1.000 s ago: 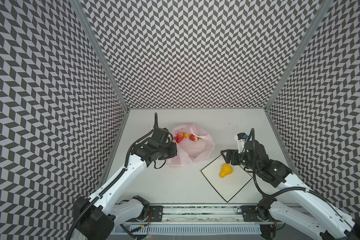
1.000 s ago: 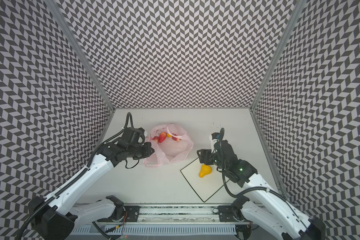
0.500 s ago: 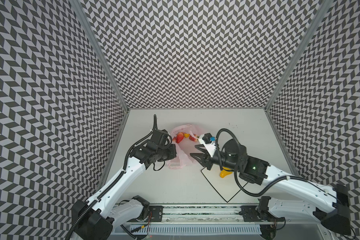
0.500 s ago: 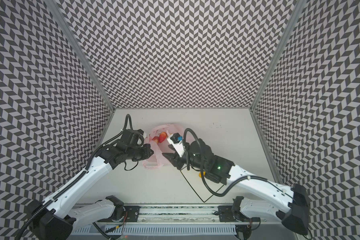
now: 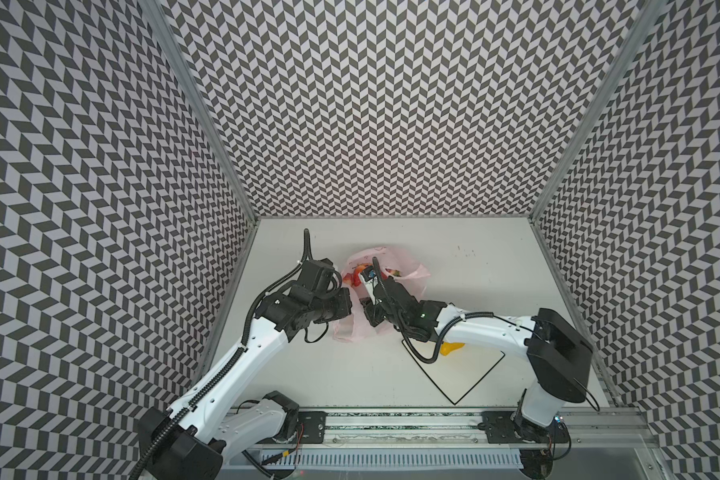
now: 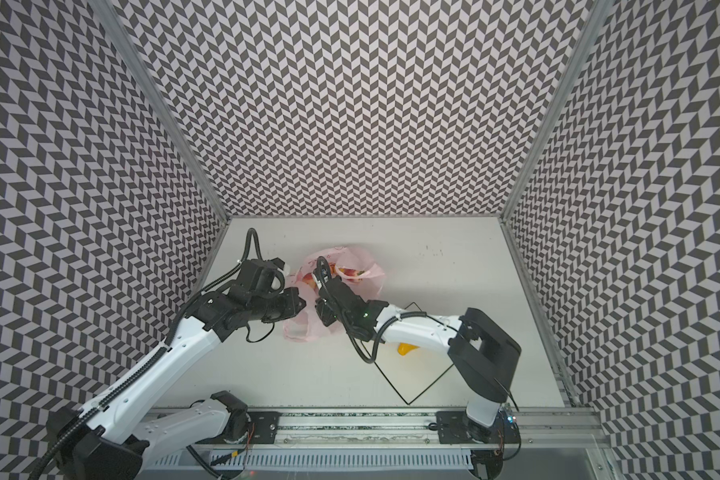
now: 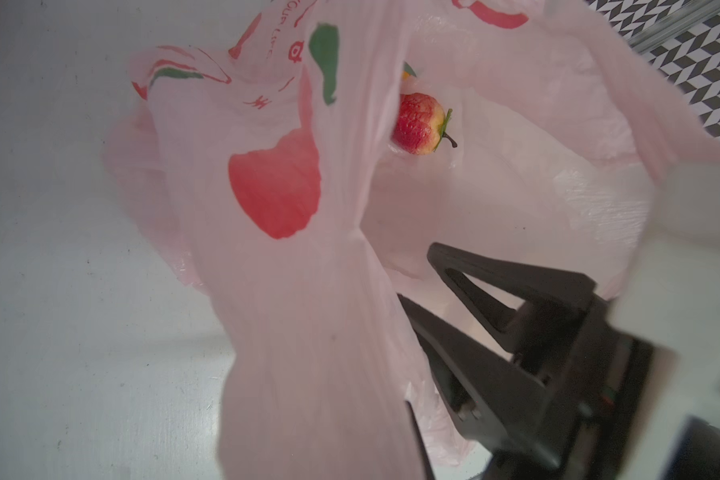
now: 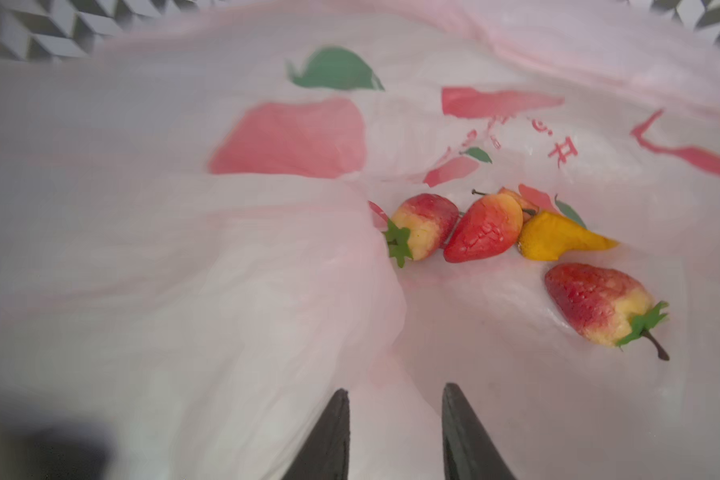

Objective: Take the fake fruits out of the plastic bag
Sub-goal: 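Move the open right gripper back into the pink bag's mouth, then grasp a red-and-yellow strawberry in the bag with the right gripper and lift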

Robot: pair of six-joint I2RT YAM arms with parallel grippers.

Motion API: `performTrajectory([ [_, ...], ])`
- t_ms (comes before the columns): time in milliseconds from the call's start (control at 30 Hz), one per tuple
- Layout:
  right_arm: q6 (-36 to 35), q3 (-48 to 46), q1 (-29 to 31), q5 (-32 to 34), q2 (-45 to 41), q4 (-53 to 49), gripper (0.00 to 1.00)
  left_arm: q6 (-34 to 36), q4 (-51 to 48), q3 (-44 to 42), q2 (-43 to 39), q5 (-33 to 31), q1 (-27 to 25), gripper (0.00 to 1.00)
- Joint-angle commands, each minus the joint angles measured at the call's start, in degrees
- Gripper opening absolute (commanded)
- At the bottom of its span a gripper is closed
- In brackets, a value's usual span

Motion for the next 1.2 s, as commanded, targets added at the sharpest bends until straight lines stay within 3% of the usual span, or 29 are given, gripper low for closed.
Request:
performTrajectory([
  [0,11.5,3.7,-3.5,5.7,3.6,0.4,0.34,-0.8,-1.0,-0.6,-1.2,-1.1,-0.2,0.0],
  [133,21.5,5.5,-7.5,5.3,7.4,-1.9,0.39,-0.8,-2.5,-1.1,-1.2,-1.1,-0.2,0.0],
  [267,33.0,10.6,-10.4,7.8,12.6,-8.5,0.67,-0.7,-3.2,-1.6,-1.4,-0.5,-0.2,0.0],
  [367,35.3,15.7,-11.1,9.3,16.6,-12.0,0.77,-0.7,-3.2,-1.5,-1.0,-0.2,-0.3,0.0],
  [767,39.0,21.3,-13.6,13.4,24.6,-7.5,0.83,0.1,-4.7,-0.1,0.5,0.5,-0.4,0.0],
  [1167,37.9,26.4,-15.9,17.0,30.3,-4.9,0.81,0.1,-5.8,-0.1,0.1,0.4,-0.4,0.0],
])
